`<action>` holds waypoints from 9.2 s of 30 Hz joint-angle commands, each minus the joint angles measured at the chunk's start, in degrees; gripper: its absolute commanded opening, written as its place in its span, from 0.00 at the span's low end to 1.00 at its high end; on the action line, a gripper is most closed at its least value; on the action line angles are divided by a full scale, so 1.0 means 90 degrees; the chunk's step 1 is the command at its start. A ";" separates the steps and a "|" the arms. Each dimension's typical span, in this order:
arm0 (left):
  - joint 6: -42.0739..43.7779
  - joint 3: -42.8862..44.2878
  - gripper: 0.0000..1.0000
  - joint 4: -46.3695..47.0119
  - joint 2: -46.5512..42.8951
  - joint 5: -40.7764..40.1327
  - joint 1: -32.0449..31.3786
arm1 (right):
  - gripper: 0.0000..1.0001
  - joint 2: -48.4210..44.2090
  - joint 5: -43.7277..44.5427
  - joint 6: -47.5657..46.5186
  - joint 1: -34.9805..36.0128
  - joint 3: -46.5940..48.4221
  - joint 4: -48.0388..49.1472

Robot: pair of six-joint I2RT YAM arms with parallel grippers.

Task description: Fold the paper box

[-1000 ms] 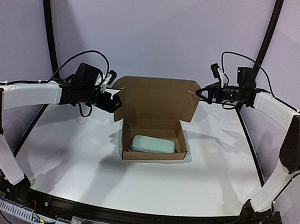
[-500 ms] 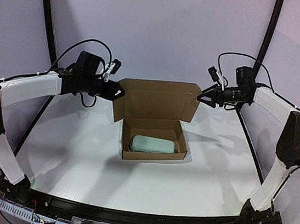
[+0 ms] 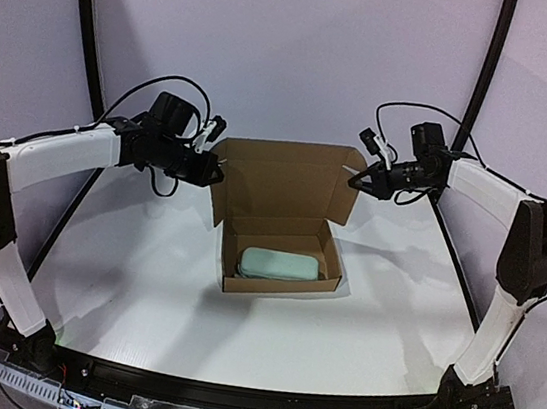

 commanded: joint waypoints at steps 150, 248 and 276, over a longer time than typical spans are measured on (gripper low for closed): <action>-0.2294 -0.3785 0.54 0.0290 -0.2181 -0.2006 -0.2551 | 0.00 -0.1958 0.4090 0.4198 0.3674 -0.5631 0.4657; -0.2469 -0.1151 0.99 -0.1984 -0.0048 -0.2231 -0.1650 | 0.98 -0.0454 0.3515 0.3063 0.3246 -0.1980 0.0557; -0.5708 -0.6129 0.99 0.1145 -0.3117 -0.1299 -0.2159 | 0.98 0.0570 -0.0999 0.4014 0.1640 -0.3658 0.3845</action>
